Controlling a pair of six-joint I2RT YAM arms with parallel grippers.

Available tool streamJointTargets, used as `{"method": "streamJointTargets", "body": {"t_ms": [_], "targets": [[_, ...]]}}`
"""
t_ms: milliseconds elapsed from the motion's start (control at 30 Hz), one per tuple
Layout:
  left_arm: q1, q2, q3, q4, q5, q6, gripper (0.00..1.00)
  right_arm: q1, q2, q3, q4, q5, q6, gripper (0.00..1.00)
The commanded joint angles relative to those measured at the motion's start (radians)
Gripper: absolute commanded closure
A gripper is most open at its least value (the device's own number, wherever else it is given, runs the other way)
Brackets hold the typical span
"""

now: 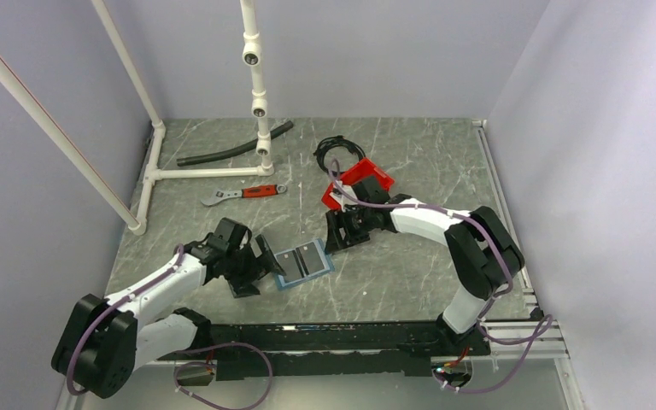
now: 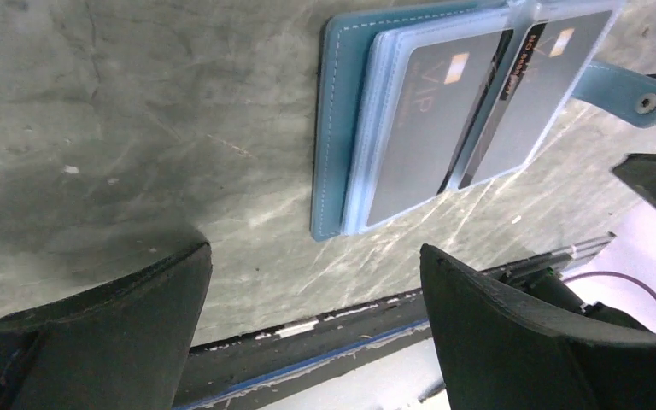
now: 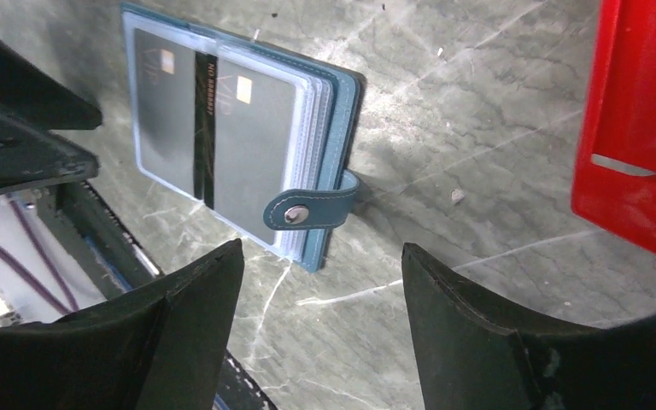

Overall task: Put the credit cards into the card holder
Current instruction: Close the card holder at the center of the board.

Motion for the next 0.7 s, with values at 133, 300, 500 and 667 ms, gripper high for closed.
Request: {"method": "streamJointTargets", "body": {"t_ms": [133,300,500,667], "targets": [[0.007,-0.04,-0.033,0.089,0.008,-0.013,0.07,0.137,-0.027,0.074,-0.031,0.376,-0.01,0.02],[0.007,-0.042,-0.036,0.073,0.001,-0.012,0.15,0.267,0.013,0.176,-0.14,0.685,0.074,0.0],[0.007,-0.077,-0.062,0.073,-0.013,-0.026,0.15,0.402,0.063,0.305,-0.244,0.817,0.121,0.01],[0.008,-0.096,-0.086,0.075,-0.004,-0.038,0.16,0.423,0.156,0.37,-0.244,0.722,0.134,0.14]]}}
